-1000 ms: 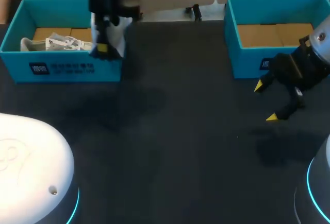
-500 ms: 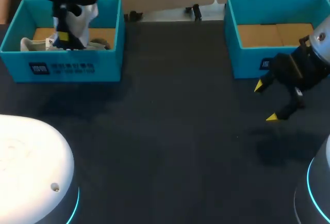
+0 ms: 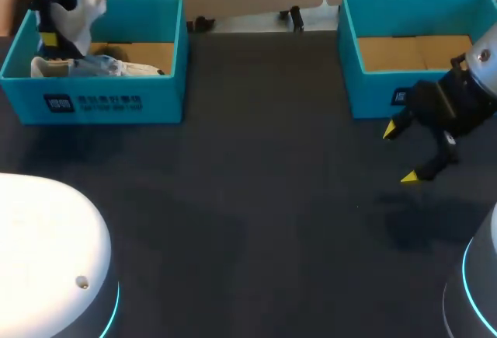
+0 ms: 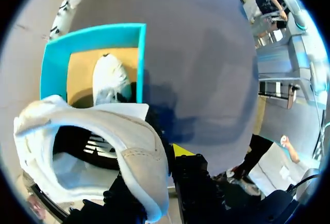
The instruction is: Take the shoe out of the shoebox, open the shoe tongue, remove and reinsert the insole, then place the shoe into the shoebox
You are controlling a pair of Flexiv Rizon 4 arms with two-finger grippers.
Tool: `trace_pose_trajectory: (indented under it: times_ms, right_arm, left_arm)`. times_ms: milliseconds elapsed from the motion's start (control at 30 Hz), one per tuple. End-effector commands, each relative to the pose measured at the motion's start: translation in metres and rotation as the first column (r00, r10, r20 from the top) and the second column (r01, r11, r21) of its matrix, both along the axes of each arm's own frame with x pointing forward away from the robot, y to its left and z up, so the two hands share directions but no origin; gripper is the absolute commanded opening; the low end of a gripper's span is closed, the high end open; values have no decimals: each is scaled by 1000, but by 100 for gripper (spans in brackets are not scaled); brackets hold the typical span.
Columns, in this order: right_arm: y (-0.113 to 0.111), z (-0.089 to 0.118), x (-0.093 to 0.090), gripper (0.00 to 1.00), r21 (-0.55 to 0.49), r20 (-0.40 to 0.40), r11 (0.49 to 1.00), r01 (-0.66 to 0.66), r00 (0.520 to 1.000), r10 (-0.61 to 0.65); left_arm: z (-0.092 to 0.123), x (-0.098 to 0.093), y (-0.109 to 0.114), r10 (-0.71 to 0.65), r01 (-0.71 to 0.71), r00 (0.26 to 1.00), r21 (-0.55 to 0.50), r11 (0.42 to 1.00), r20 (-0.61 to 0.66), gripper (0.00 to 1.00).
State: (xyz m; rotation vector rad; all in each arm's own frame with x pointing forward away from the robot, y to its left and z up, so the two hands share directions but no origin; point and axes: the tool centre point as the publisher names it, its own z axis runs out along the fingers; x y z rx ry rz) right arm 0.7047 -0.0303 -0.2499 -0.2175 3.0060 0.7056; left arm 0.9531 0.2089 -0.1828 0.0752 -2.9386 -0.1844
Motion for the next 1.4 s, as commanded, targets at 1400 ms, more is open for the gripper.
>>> trace_pose_trajectory:
  times_ms: [1400]
  right_arm:
    - [1,-1,-1,100,-3,1,1000,2,1000,-2]
  left_arm:
    - [-5,158,77,91,-90,995,-15,996,38,0]
